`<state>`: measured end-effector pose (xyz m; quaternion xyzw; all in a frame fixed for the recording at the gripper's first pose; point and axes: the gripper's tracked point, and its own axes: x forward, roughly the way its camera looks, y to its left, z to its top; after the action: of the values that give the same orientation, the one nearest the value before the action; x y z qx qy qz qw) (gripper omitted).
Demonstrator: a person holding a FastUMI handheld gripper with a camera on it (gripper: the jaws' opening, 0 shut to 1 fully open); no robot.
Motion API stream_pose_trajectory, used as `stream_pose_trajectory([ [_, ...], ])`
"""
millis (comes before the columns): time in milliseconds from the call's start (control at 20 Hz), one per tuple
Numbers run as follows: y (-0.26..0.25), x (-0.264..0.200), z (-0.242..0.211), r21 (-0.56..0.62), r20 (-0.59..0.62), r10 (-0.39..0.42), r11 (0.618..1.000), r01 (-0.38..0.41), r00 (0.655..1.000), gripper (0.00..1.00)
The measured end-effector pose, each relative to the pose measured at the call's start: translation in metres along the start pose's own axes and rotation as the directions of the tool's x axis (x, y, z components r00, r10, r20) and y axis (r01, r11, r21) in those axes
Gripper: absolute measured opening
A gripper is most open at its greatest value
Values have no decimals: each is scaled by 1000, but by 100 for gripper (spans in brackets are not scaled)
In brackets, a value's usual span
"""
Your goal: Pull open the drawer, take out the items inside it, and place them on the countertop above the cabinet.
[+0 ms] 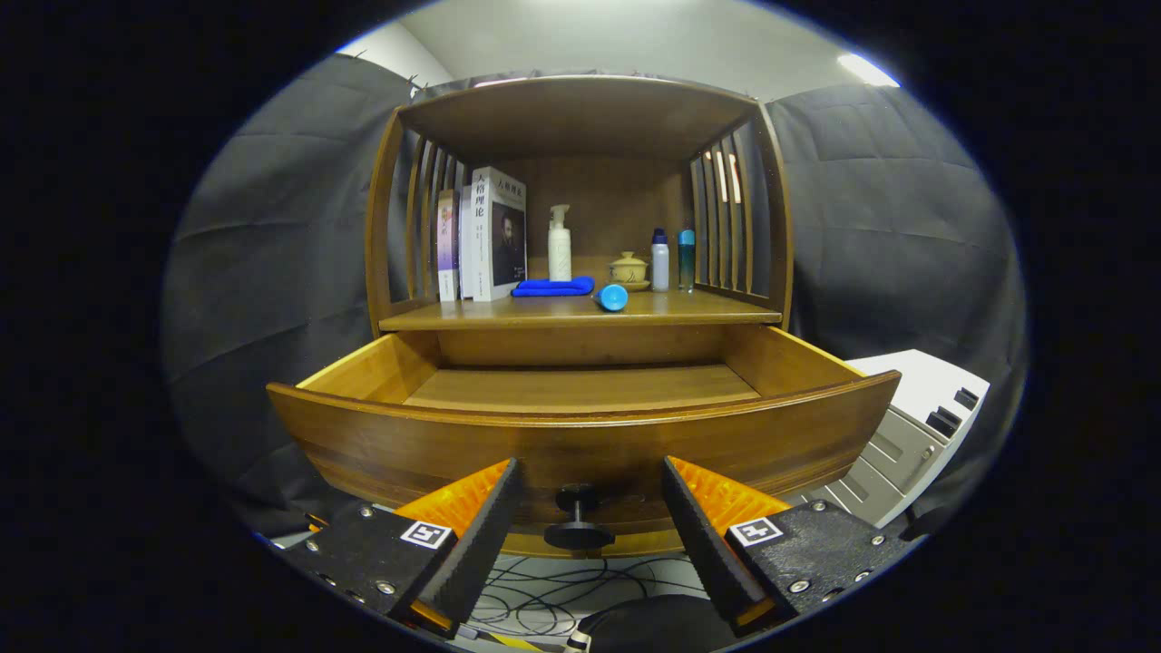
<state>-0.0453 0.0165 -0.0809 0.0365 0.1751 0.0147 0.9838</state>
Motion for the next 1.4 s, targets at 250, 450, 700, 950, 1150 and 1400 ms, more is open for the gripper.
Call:
stream_pose_trajectory([
  [250, 3, 1, -2, -5, -10, 4, 1000, -4, 1000, 95],
  [450, 4, 4, -1, -3, -11, 6, 1000, -6, 1000, 95],
  [700, 3, 24, 5, -1, -10, 18, 1000, -18, 1000, 95],
  [950, 3, 50, 18, -1, -1, 22, 1000, -22, 1000, 95],
  [1150, 2, 70, 22, 13, 8, 27, 1000, -27, 1000, 95],
  [1400, 2, 88, 29, 10, 20, 24, 1000, -25, 999, 94],
])
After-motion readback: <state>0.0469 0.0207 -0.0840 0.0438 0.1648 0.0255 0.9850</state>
